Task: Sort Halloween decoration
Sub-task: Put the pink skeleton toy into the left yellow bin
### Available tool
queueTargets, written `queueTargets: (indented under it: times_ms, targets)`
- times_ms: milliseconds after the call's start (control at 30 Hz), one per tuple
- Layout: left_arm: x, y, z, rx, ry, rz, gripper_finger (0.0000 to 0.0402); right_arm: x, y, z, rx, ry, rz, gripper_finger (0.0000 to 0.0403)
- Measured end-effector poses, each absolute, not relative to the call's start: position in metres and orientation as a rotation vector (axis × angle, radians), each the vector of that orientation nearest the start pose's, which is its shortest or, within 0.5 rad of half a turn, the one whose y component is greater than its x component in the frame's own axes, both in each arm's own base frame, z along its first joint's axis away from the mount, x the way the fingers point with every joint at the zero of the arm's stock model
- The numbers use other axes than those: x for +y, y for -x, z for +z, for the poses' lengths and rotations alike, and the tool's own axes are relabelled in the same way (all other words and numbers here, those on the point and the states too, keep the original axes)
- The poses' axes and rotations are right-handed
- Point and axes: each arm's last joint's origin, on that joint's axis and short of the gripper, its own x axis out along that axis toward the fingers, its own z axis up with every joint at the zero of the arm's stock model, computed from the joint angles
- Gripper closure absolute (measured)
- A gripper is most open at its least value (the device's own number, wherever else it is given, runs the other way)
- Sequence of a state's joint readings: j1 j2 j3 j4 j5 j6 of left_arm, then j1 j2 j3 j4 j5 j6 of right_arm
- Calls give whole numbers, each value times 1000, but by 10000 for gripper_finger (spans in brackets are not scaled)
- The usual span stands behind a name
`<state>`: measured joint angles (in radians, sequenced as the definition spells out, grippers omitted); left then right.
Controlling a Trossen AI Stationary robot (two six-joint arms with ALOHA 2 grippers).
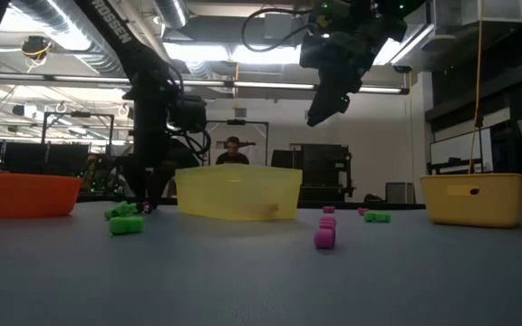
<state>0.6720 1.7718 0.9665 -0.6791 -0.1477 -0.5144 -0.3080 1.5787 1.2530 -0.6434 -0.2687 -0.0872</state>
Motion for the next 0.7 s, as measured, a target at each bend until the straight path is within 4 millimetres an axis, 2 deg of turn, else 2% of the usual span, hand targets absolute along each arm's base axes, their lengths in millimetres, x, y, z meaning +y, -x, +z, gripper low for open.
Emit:
queueTargets:
  times_ms: [400, 700]
  targets:
    - [186, -228, 131, 1282, 795, 1032, 364, -92, -315, 267, 928, -194, 5, 249]
    - [186, -227, 139, 1245, 788, 1028, 381, -92, -314, 267, 928, -194, 5, 249]
